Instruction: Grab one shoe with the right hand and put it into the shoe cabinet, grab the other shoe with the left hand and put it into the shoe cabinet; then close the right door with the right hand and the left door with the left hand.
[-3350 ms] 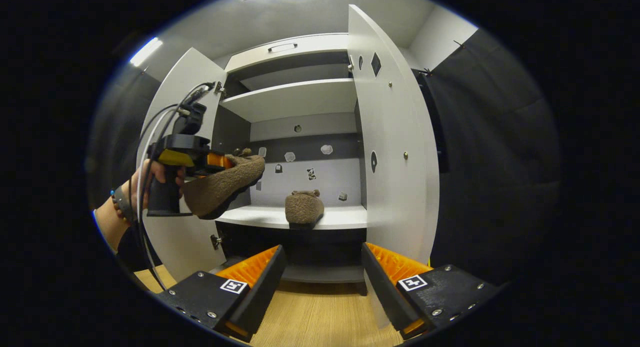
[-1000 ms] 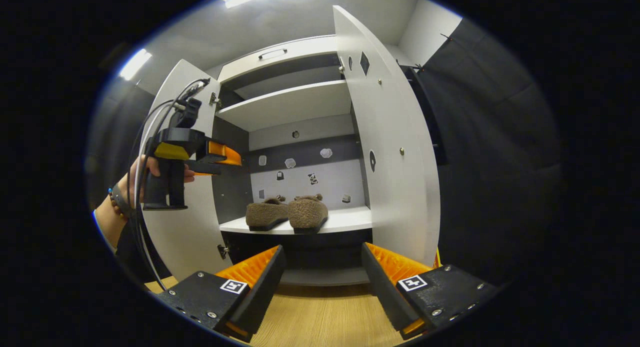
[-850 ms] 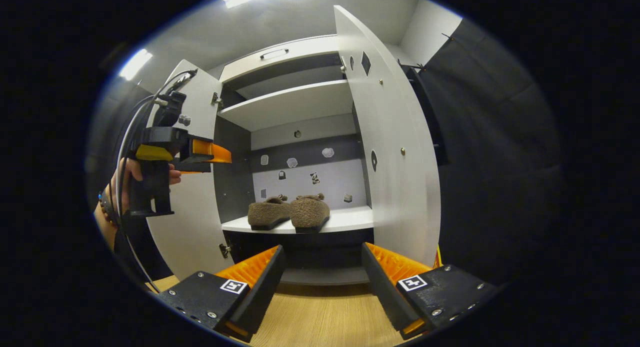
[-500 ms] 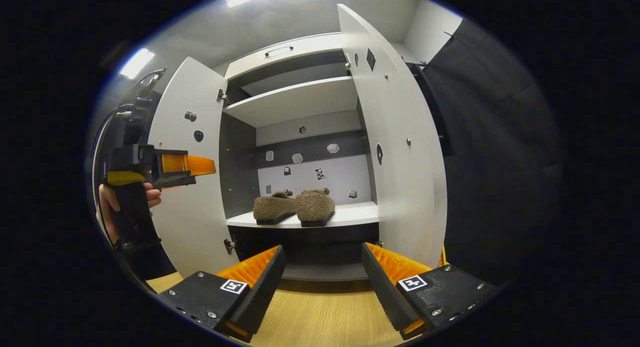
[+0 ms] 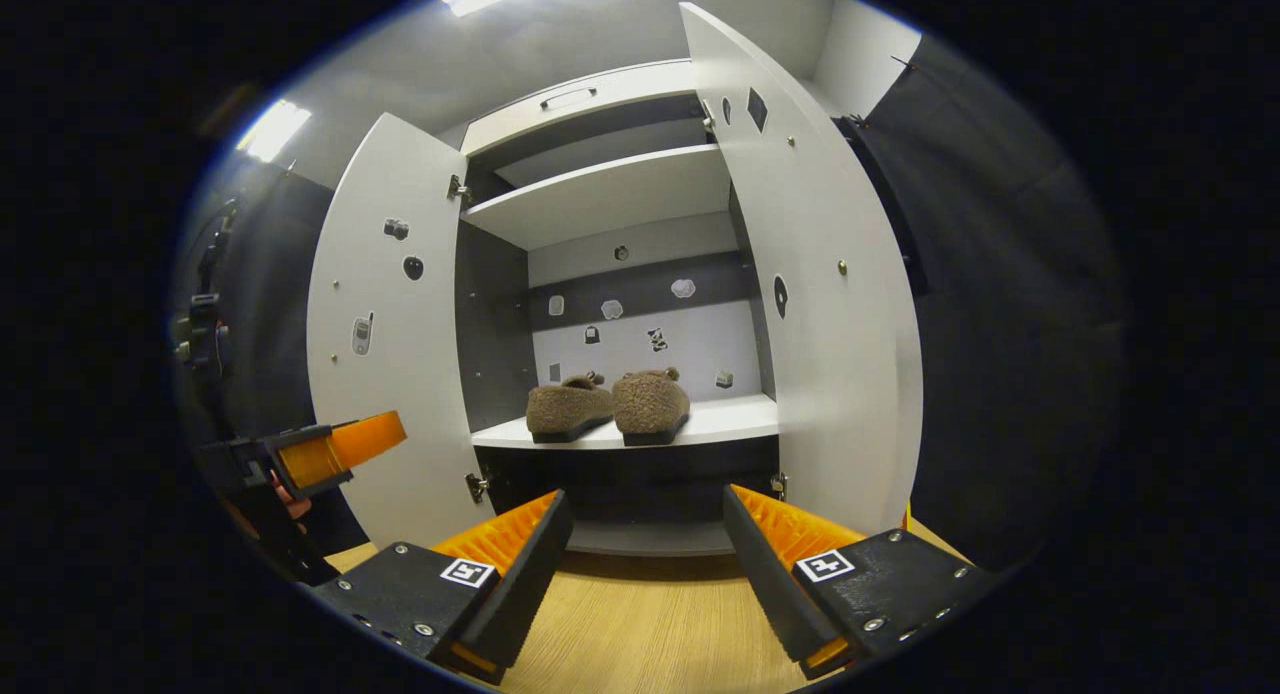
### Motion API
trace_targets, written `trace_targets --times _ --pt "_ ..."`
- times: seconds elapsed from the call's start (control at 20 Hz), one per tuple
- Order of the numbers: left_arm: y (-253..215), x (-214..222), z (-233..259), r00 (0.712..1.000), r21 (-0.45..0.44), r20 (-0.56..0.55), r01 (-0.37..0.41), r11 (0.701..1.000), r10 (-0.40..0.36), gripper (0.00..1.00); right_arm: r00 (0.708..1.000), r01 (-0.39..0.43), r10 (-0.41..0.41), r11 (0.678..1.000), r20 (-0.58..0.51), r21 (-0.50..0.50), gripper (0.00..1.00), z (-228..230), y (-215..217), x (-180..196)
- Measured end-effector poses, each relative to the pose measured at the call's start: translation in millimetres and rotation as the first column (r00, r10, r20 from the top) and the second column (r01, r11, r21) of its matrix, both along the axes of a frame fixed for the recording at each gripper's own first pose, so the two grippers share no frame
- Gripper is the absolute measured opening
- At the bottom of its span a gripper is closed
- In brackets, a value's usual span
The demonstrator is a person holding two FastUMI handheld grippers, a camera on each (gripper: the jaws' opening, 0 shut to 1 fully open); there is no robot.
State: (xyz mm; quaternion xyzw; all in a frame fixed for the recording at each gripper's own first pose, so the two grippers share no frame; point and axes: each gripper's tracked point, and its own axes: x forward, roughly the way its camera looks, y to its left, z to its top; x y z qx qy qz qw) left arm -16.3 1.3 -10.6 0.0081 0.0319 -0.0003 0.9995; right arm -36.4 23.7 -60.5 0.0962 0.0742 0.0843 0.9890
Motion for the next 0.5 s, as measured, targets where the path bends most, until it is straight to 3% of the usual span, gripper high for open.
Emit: trace_targets --times 0.1,0.25,0.3,0.5 --pt "1 -4 0 1.000 0.026 0.007 -0.009 1.000 0.008 0.97 0.999 -0.050 0.050 0.999 0.016 0.009 0.94 17 4 -4" --pt "-9 -15 -6 1.000 -0.007 0.011 0.017 1.000 -0.017 0.96 0.995 -0.095 0.094 0.995 0.035 0.006 0.98 45 -13 -11" --pt "-14 -17 -11 1.000 -0.011 0.000 0.026 1.000 -0.026 0.97 0.995 -0.090 0.091 0.996 0.029 -0.010 0.94 53 -24 -12" --pt "-15 -23 -27 1.000 -0.016 -0.021 0.018 1.000 -0.019 0.97 0.997 0.016 -0.006 0.990 0.074 -0.140 0.94 97 -90 -13"
